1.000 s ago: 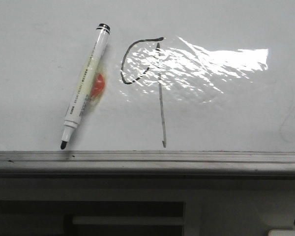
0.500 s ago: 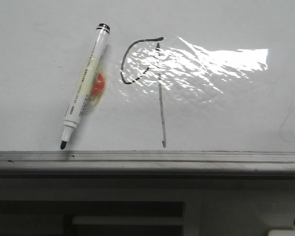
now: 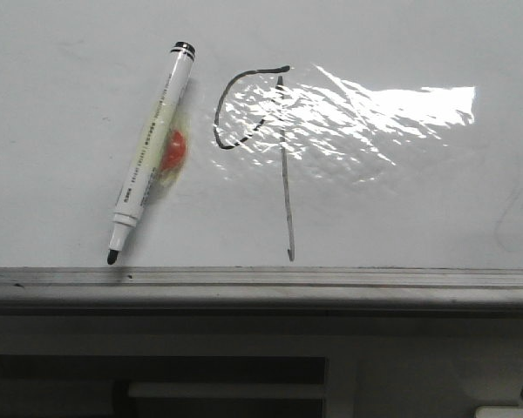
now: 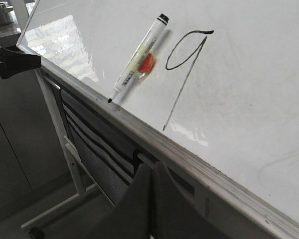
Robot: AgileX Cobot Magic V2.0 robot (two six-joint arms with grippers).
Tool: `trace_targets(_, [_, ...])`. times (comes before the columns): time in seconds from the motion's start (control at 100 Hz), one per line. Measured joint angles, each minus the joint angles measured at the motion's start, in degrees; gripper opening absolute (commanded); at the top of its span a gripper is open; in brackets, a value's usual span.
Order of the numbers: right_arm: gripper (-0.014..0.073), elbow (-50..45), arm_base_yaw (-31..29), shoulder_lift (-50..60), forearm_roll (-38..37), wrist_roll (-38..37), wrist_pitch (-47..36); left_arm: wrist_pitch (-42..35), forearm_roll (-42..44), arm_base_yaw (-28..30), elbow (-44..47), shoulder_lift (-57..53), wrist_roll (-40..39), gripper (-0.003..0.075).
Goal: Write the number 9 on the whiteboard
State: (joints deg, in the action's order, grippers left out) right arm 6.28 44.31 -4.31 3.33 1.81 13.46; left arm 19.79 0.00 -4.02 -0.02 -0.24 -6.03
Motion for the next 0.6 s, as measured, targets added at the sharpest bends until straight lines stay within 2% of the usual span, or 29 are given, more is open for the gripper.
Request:
trace_targets(0.25, [-0.0062, -0.1, 0.0, 0.0, -0.5, 0.0, 0.0, 0.0, 0.0, 0.0, 0.0, 0.0, 0.0, -0.002])
trace_targets(0.32, [-0.0062, -0.8, -0.4, 0.0, -2.3, 0.0, -2.3, 0.0, 0.0, 0.0, 0.0, 0.0, 0.0, -0.002])
trace_targets(0.43, [-0.0062, -3.6, -4.4, 0.0, -4.1, 0.0, -13.9, 0.0, 0.0, 0.0, 0.0, 0.0, 0.0, -0.002])
trace_targets(0.51, [-0.0062, -6.2, -9.7, 0.0, -4.7, -0.1, -24.4, 0.0, 0.0, 0.0, 0.0, 0.0, 0.0, -0.002])
trace_targets(0.6, [-0.0062, -7.0, -16.6, 0.0, -5.0, -1.8, -30.4, 0.0, 0.0, 0.0, 0.0, 0.0, 0.0, -0.002])
